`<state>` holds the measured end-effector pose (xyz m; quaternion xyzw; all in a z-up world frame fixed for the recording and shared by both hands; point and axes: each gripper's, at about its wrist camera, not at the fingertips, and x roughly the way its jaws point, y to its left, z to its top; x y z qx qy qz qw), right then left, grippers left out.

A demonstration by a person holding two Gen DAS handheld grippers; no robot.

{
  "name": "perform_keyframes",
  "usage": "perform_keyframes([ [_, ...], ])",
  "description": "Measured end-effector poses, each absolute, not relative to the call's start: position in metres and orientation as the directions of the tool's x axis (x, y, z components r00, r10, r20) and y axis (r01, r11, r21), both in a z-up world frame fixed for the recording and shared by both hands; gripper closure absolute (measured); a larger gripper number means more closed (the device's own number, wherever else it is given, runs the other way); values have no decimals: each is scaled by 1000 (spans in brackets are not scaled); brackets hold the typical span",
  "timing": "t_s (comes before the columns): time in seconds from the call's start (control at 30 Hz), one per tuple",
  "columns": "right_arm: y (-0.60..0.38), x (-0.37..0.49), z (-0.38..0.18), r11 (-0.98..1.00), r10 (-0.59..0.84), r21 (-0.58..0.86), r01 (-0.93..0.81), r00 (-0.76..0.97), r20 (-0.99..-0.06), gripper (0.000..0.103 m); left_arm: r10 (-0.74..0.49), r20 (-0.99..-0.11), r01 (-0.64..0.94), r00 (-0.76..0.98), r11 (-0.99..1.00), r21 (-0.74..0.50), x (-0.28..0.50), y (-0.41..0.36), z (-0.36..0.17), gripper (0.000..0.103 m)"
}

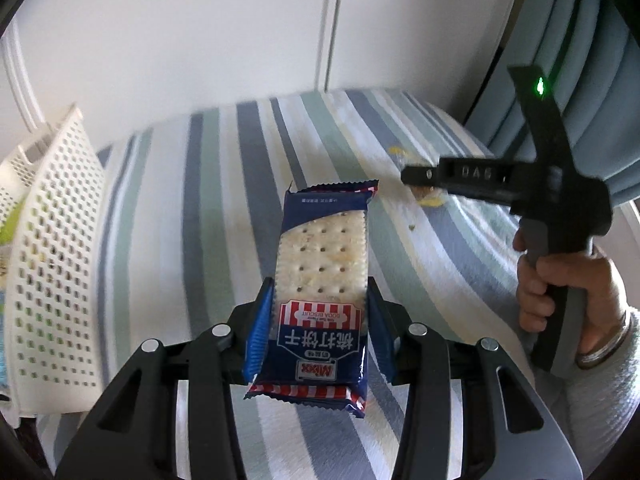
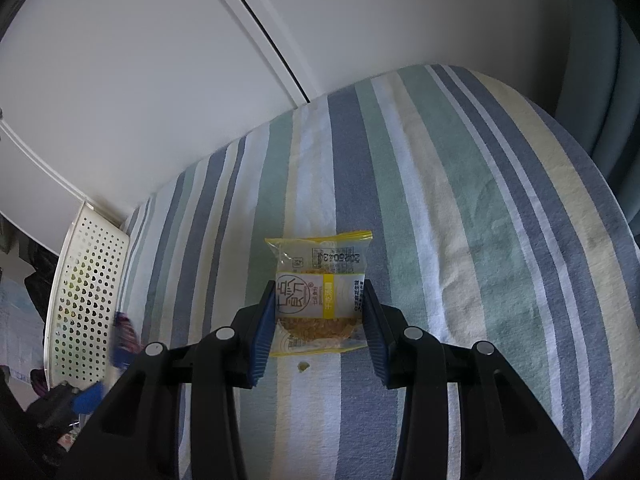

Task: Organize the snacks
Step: 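Carry the blue cracker pack into the basket with the left tool and release it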

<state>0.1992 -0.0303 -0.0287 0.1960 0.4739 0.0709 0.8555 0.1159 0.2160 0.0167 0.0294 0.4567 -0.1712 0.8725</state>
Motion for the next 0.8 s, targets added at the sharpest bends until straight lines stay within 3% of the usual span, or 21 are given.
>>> perform_keyframes([
  [0.43, -29, 198, -27, 912, 307, 405, 63, 548, -778, 62, -213, -732, 206, 647, 973, -102, 106, 272, 67, 59],
  [0.5, -29, 198, -27, 912, 308, 405, 63, 548, -778, 62, -203, -716, 185, 668, 977, -104, 104, 285, 76, 67],
  [0.8, -29, 199, -27, 914, 303, 400, 65, 545, -782, 62, -205, -692, 123, 692, 978, -166, 102, 326, 94, 66],
])
